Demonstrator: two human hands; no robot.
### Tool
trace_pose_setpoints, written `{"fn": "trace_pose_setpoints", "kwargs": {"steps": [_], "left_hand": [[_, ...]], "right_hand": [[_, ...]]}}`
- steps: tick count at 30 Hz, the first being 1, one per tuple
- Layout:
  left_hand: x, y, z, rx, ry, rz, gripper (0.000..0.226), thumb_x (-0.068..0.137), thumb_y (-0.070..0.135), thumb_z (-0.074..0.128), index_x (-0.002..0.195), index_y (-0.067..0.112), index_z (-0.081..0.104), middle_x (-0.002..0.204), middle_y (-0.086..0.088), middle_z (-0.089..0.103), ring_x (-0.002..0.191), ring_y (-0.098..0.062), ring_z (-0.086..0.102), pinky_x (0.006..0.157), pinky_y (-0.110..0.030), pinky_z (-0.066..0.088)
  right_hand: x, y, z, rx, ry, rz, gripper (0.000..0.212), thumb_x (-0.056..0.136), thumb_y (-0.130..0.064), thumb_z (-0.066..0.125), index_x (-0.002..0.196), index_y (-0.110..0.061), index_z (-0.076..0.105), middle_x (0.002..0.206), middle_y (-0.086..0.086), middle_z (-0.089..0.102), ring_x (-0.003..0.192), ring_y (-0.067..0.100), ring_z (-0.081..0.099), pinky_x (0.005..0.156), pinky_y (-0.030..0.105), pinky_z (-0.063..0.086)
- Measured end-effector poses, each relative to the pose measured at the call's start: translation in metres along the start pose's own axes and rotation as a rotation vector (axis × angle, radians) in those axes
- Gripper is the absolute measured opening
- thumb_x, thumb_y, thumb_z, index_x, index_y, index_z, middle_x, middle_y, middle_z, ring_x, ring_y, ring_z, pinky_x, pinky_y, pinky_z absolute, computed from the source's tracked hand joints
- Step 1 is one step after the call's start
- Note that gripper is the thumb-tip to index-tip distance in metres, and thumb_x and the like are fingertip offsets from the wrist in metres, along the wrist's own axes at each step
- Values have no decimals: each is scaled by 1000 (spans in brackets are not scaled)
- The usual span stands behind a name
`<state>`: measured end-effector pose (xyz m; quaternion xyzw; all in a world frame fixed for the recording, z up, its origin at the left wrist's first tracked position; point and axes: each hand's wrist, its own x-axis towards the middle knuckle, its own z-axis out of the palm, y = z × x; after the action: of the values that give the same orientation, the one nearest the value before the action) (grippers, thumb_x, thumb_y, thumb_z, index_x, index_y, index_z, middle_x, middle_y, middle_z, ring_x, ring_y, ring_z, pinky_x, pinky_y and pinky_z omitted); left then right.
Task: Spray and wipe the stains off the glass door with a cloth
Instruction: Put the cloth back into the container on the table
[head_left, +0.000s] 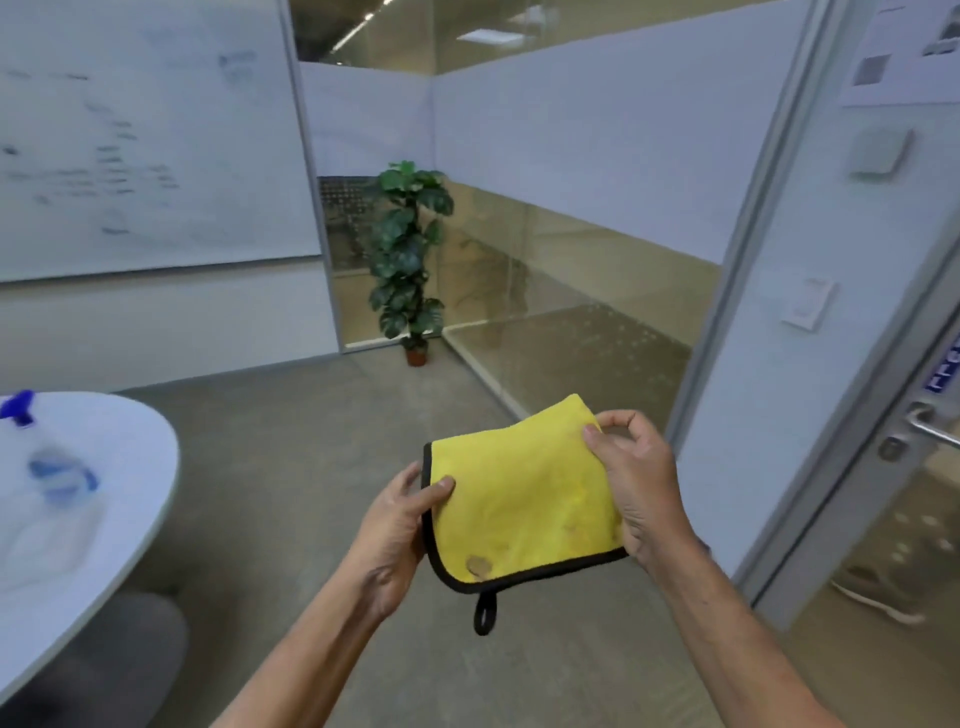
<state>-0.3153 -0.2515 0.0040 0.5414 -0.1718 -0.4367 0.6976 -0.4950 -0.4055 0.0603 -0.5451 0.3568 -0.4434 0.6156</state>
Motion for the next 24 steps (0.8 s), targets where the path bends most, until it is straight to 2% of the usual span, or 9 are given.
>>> {"fn": "trace_pose_setpoints", "kwargs": {"steps": [4, 7, 9, 11, 14, 18, 20, 22, 24], "left_hand": [[-4, 24, -65, 37, -19, 90, 104, 70, 6, 90, 157, 32, 38, 108, 2, 83, 108, -19, 77, 87, -31, 61], [-8, 41, -99, 268, -25, 158, 116, 64, 2, 92, 159, 37, 37, 143, 13, 64, 130, -13, 62, 101, -29, 53], [-9, 53, -119, 445, 9, 218, 113, 68, 2, 89, 157, 46, 36, 149, 19, 49, 132, -5, 54, 99, -22, 49], [-9, 64, -141, 560, 61, 260, 104, 73, -1, 85, 156, 44, 41, 147, 18, 48, 121, 2, 55, 84, -9, 51], [-8, 79, -178, 725, 185, 341, 79, 78, -2, 80, 146, 32, 58, 138, 11, 58, 102, 12, 61, 71, 0, 48], [-9, 94, -230, 893, 331, 448, 41, 76, 5, 80, 104, 35, 75, 108, 8, 72, 101, -6, 67, 80, -17, 53], [-9, 98, -254, 979, 401, 491, 30, 74, 8, 82, 93, 30, 75, 106, 4, 66, 106, -11, 58, 84, -14, 44], [-8, 98, -278, 1015, 455, 512, 27, 73, 8, 83, 93, 25, 74, 113, 5, 58, 110, -4, 50, 86, -4, 36], [-8, 98, -300, 1032, 495, 507, 27, 74, 9, 82, 94, 24, 72, 117, 7, 55, 112, -6, 48, 88, -6, 36]], "right_hand": [[-12, 17, 62, 1, -47, -1, 23, 99, -6, 67, 114, -22, 75, 99, 11, 82, 85, 16, 75, 80, 33, 59], [-14, 25, 96, -41, -88, 27, 21, 97, -5, 70, 110, -17, 79, 113, 1, 79, 112, 15, 73, 98, 33, 58], [-13, 30, 113, -49, -225, 68, 36, 90, 0, 76, 122, -16, 74, 122, 4, 77, 109, 14, 74, 90, 31, 61], [-13, 34, 130, -150, -375, 66, 65, 81, 9, 79, 137, -20, 64, 126, 1, 73, 104, 8, 75, 80, 24, 61], [-19, 40, 165, -383, -501, -11, 83, 78, 17, 70, 149, -22, 51, 132, 3, 66, 114, 16, 69, 90, 34, 61], [-21, 49, 218, -627, -529, -196, 71, 83, 7, 73, 145, -22, 55, 135, 2, 62, 122, 20, 61, 103, 41, 54], [-17, 55, 242, -714, -565, -297, 57, 84, -3, 77, 134, -27, 63, 124, -5, 64, 111, 14, 62, 90, 28, 54], [-10, 64, 265, -775, -606, -380, 43, 85, -11, 79, 120, -35, 68, 109, -11, 63, 98, 5, 61, 73, 12, 45], [-1, 77, 290, -808, -643, -440, 33, 85, -16, 79, 106, -40, 69, 98, -11, 58, 89, 3, 59, 68, 16, 44]]}}
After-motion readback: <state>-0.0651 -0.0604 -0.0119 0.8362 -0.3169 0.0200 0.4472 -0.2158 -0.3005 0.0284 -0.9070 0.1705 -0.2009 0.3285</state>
